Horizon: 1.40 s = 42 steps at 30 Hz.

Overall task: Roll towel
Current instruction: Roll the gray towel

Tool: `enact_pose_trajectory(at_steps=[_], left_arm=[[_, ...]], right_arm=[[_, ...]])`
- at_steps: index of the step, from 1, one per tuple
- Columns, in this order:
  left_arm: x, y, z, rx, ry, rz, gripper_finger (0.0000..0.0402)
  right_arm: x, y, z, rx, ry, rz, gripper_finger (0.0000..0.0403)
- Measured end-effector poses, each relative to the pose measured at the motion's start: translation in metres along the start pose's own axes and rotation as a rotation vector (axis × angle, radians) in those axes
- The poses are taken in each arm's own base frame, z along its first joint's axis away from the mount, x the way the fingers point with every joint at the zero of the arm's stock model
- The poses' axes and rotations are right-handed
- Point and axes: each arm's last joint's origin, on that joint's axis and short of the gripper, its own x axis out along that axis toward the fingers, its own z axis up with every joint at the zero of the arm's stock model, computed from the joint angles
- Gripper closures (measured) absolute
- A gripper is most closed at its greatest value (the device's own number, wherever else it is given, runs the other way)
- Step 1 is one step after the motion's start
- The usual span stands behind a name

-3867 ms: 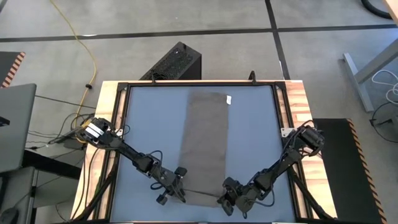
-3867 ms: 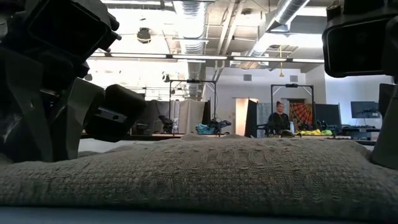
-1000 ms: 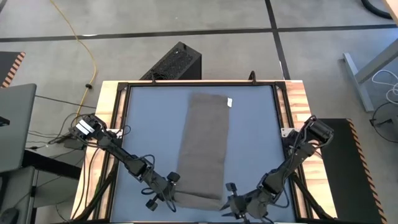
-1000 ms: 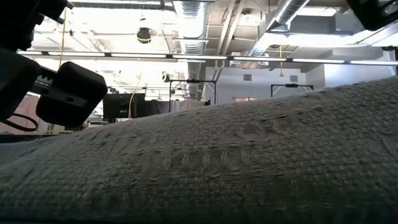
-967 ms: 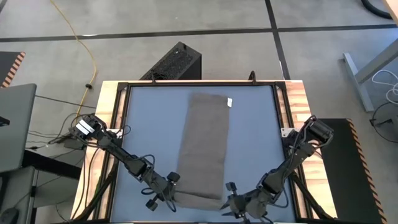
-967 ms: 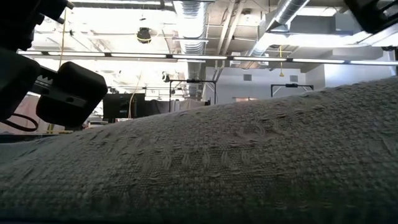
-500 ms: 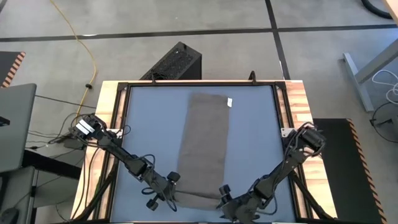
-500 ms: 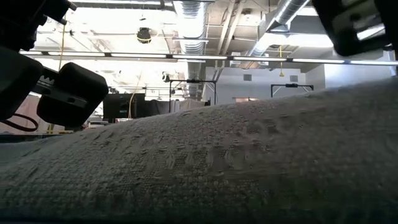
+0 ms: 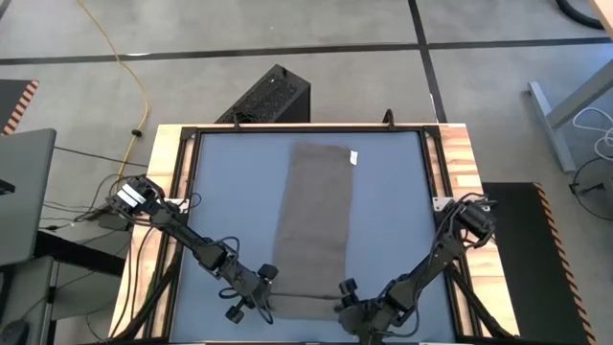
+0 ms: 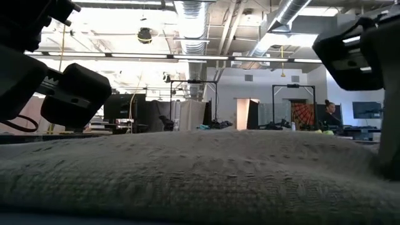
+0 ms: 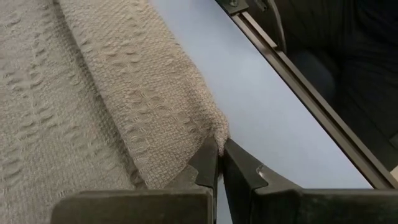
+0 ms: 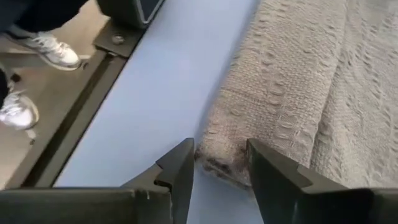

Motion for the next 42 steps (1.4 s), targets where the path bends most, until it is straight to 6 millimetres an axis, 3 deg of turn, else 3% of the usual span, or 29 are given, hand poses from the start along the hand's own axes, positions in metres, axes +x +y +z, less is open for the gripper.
enact_pose_trajectory(at_steps=[7,15,21,26,37,42], left_arm=[[0.000,0.001,0.001,-0.004,-0.001,-0.015,0.0401],[-0.001,0.004,0.004,-0.040,-0.015,-0.080,0.0401],[-0.004,0.006,0.008,-0.126,-0.084,-0.186,0.0401],[-0.005,0.007,-0.003,-0.275,-0.064,-0.197,0.0401],[-0.003,-0.006,-0.010,-0.477,0.026,-0.260,0.0401],[-0.005,-0.009,-0.005,-0.480,-0.048,-0.324,0.0401]], right_arm=[[0.008,-0.004,-0.006,0.057,0.025,-0.077,0.0263],[0.004,0.001,-0.011,0.281,0.052,-0.076,0.0381],[-0.006,0.021,-0.016,0.554,-0.002,-0.089,0.0381],[-0.007,0.029,-0.012,0.715,-0.062,-0.030,0.0381],[0.000,0.016,0.008,0.877,-0.187,0.061,0.0381],[-0.011,0.010,-0.003,1.007,-0.318,0.201,0.0381]])
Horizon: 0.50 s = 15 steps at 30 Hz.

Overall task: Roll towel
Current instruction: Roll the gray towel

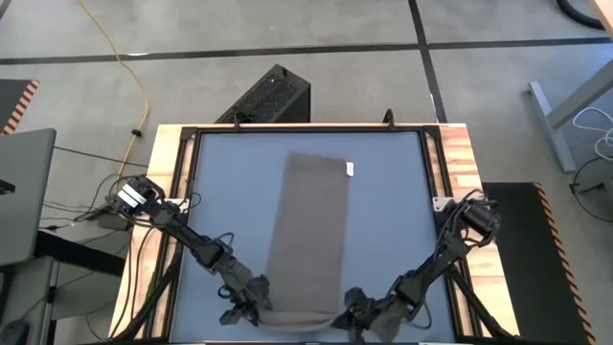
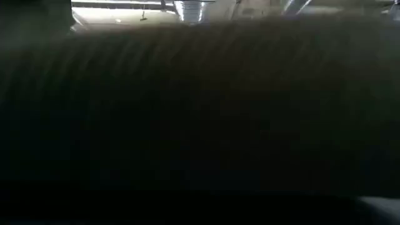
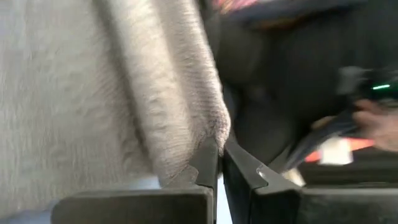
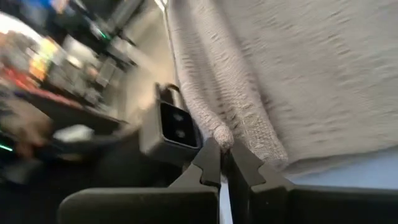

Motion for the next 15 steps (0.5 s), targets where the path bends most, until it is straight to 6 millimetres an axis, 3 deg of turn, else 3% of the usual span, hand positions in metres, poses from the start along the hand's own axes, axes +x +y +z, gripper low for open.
enact_pose_trajectory(at_steps=[4,7,9,15], left_arm=[[-0.015,0.000,-0.008,0.007,-0.205,-0.103,0.0401],[-0.030,0.014,-0.028,-0.101,-0.289,-0.028,0.0401],[-0.033,0.019,-0.038,-0.144,-0.301,0.025,0.0401],[-0.028,0.023,-0.040,-0.188,-0.238,0.107,0.0401]], right_arm=[[-0.014,-0.021,-0.002,0.189,-0.048,0.059,0.0381],[-0.015,-0.036,-0.002,0.272,-0.046,0.056,0.0381],[-0.013,-0.041,0.001,0.298,-0.023,0.043,0.0381],[-0.004,-0.051,0.014,0.319,0.094,-0.018,0.0381]])
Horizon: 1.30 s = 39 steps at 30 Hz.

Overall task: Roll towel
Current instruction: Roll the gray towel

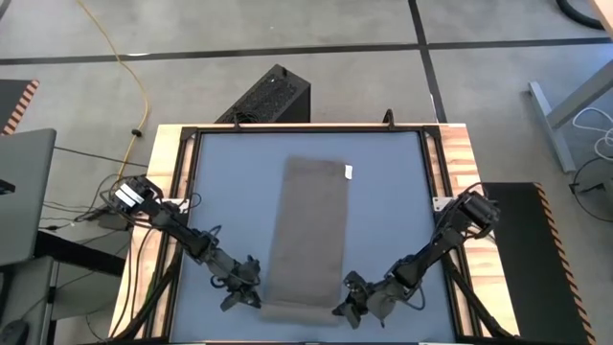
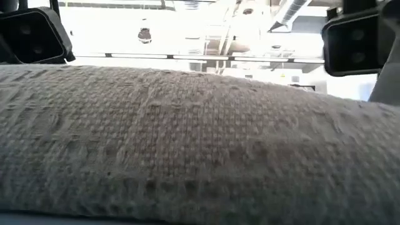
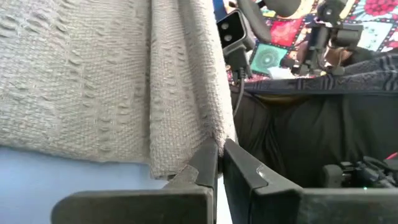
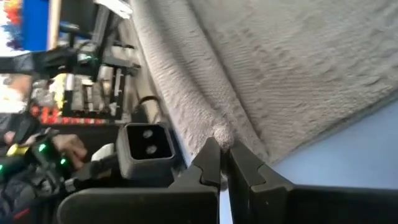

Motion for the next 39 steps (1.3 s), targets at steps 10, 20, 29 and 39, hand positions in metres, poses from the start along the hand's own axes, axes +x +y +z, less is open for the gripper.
enact_pose_trajectory(at_steps=[10,20,29,39], left_arm=[[0.000,0.012,0.009,-0.066,0.141,0.038,0.0366],[-0.033,-0.002,0.016,0.020,0.184,0.162,0.0394],[-0.068,-0.056,0.043,0.458,-0.261,0.180,0.0400],[-0.003,-0.038,0.037,0.547,-0.253,0.070,0.0400]], right_arm=[[0.006,-0.008,0.014,0.102,0.011,-0.121,0.0381],[0.006,-0.012,0.017,0.156,-0.028,-0.159,0.0380],[0.007,-0.013,0.018,0.156,-0.035,-0.163,0.0380],[0.006,-0.015,0.018,0.171,-0.041,-0.184,0.0380]])
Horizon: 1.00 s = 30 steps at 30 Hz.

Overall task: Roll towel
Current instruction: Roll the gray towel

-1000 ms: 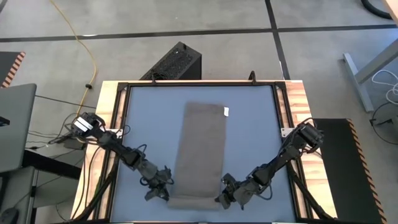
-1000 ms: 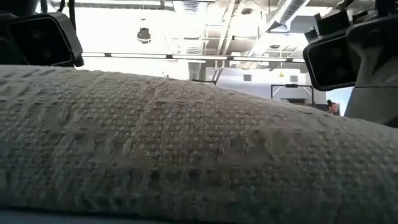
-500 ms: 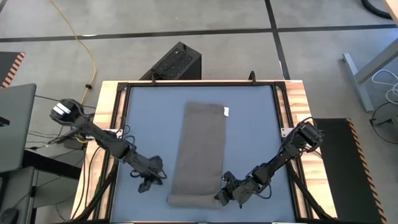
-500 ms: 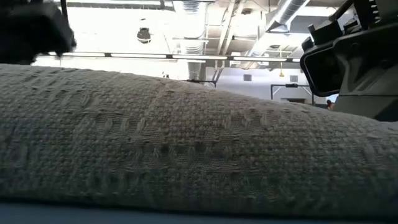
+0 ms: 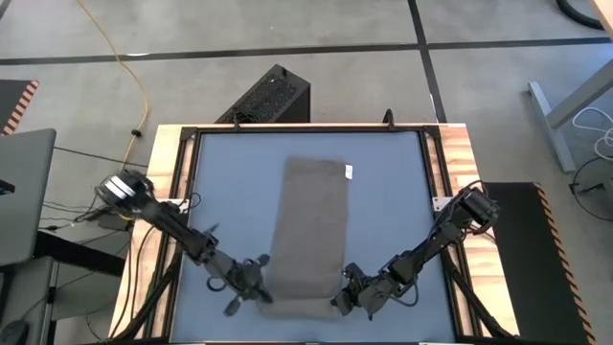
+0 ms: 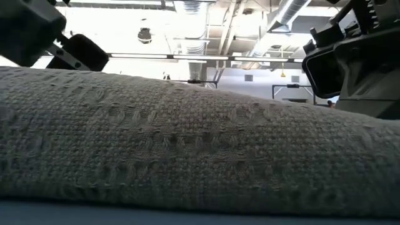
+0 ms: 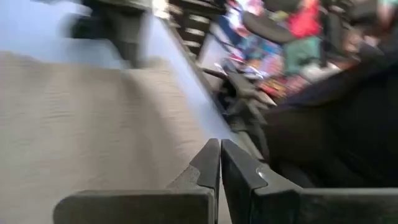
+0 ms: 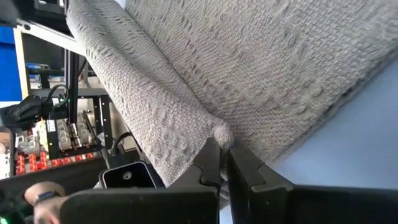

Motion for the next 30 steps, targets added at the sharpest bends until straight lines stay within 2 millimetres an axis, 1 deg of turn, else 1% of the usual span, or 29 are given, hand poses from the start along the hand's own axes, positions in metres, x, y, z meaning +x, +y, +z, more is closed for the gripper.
enact_pose_trajectory(at_steps=[3,5,10,14,18,25,30], left_arm=[[0.026,0.000,0.000,0.020,0.042,-0.066,0.0400],[0.038,0.004,0.001,0.027,0.089,-0.054,0.0400],[0.053,0.012,0.013,0.070,0.182,0.029,0.0400],[0.057,0.012,0.019,0.116,0.213,0.055,0.0400],[0.055,0.016,0.012,0.112,0.289,0.104,0.0400],[0.053,0.018,0.006,0.100,0.346,0.169,0.0400],[0.051,0.021,0.004,0.115,0.369,0.217,0.0400]], right_arm=[[0.000,0.000,0.000,0.008,-0.001,-0.001,0.0380],[0.000,0.000,0.000,0.008,-0.001,-0.002,0.0380],[0.000,0.000,0.000,0.012,0.000,-0.002,0.0380],[0.000,-0.001,-0.001,0.022,0.002,-0.003,0.0380],[0.000,-0.001,-0.001,0.023,0.001,-0.003,0.0375],[0.000,0.000,0.001,-0.052,-0.003,0.001,0.0346],[0.001,-0.001,0.005,-0.004,-0.029,-0.005,0.0337]])
